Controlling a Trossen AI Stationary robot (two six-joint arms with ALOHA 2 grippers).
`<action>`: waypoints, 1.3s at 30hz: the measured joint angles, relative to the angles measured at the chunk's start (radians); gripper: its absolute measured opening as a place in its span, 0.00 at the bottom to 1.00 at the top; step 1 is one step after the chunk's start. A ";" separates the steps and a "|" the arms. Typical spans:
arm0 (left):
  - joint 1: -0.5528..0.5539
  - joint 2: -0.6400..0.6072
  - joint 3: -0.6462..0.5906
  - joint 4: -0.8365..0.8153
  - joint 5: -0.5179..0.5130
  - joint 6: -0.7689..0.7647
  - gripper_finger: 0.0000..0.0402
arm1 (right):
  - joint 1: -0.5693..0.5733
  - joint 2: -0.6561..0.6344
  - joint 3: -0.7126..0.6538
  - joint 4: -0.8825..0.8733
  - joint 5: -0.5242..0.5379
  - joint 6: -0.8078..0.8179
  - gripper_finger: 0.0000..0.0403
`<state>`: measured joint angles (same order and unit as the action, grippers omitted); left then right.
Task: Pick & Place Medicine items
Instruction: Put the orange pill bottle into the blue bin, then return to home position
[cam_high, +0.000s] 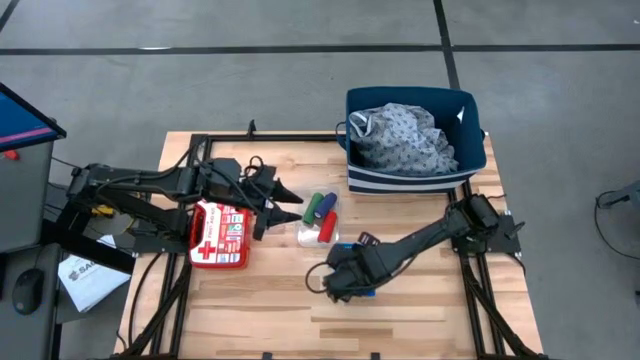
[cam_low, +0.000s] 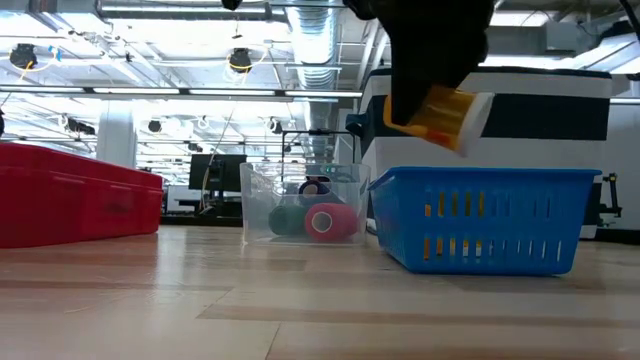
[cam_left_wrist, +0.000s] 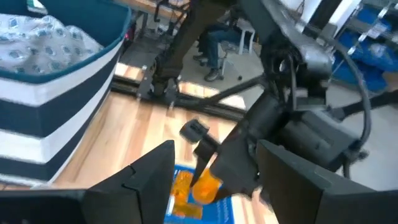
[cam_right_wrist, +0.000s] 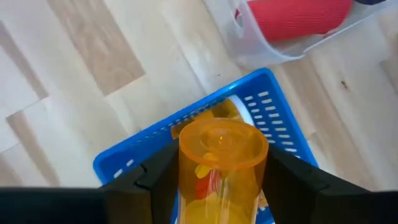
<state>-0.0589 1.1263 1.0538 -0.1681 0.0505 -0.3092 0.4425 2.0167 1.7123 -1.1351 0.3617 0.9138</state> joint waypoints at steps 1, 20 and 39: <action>0.000 -0.011 -0.001 -0.023 0.000 0.013 0.54 | 0.000 0.000 0.000 0.002 -0.004 0.000 0.48; 0.001 -0.159 -0.002 -0.138 -0.054 0.127 0.54 | 0.038 -0.001 -0.001 -0.036 -0.051 0.131 0.57; 0.001 -0.547 -0.371 -0.024 -0.056 0.321 0.17 | 0.216 -0.008 -0.001 0.006 -0.039 0.380 0.51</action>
<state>-0.0578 0.5793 0.6827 -0.1918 -0.0053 0.0121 0.6580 2.0083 1.7115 -1.1286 0.3229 1.2942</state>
